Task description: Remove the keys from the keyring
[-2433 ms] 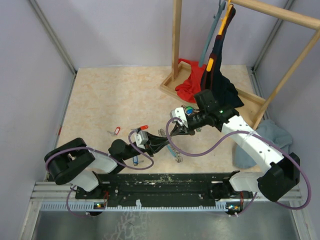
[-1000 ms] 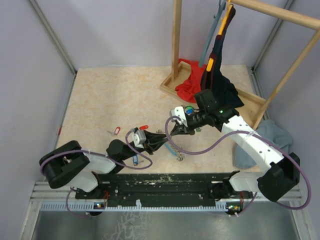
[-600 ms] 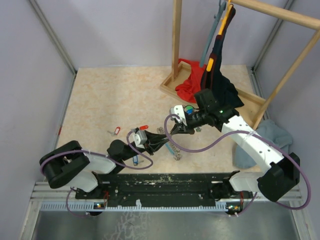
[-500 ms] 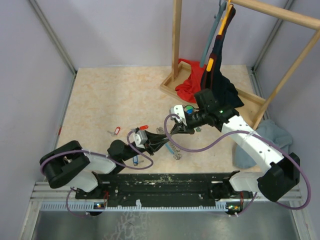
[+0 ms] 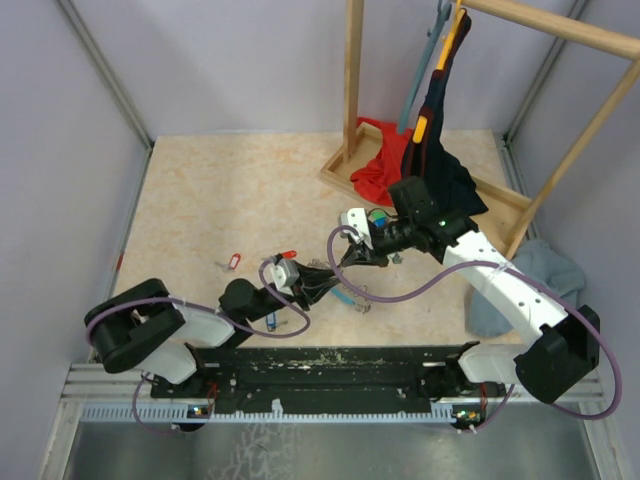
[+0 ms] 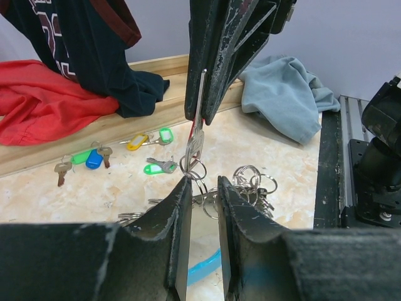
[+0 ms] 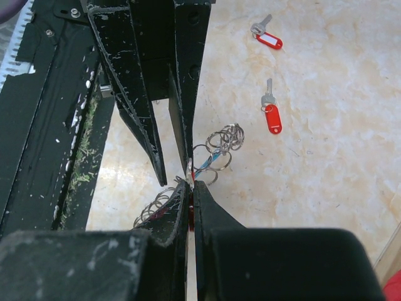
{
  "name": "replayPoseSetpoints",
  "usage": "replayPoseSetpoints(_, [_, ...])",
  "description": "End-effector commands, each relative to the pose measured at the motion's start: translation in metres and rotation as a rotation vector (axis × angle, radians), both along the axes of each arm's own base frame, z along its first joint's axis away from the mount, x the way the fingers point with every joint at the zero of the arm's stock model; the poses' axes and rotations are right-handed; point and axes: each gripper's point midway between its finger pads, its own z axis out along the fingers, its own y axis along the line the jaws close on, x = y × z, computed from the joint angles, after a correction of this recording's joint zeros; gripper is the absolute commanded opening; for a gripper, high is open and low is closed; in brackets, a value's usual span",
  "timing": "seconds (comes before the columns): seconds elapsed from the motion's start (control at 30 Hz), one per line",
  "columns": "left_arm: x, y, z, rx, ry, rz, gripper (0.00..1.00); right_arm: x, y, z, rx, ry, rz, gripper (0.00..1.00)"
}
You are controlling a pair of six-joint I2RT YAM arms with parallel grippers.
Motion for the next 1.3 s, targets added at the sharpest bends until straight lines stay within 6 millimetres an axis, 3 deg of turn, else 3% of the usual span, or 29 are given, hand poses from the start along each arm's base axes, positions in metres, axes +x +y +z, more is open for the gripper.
replayPoseSetpoints(0.0, [0.0019,-0.0058,0.0072,-0.024,0.009,0.004,0.28,0.0076,0.0064,0.0251,0.070,-0.067,0.007,0.00])
replayPoseSetpoints(0.5, [0.0081,-0.0075,0.0032,-0.014,0.037,0.029,0.22,0.0074,0.0063,0.0263,0.071,-0.070,0.007,0.00])
replayPoseSetpoints(1.03, [0.0089,-0.0101,-0.0004,-0.004,0.065,0.025,0.23,0.0090,0.0053,0.0282,0.069,-0.075,-0.007,0.00])
replayPoseSetpoints(1.1, [0.0091,-0.0104,-0.0006,-0.003,0.065,0.025,0.19,0.0088,0.0054,0.0282,0.069,-0.076,-0.006,0.00])
replayPoseSetpoints(1.27, [0.0089,-0.0103,-0.0007,-0.002,0.067,0.025,0.00,0.0106,0.0045,0.0285,0.064,-0.081,-0.014,0.00])
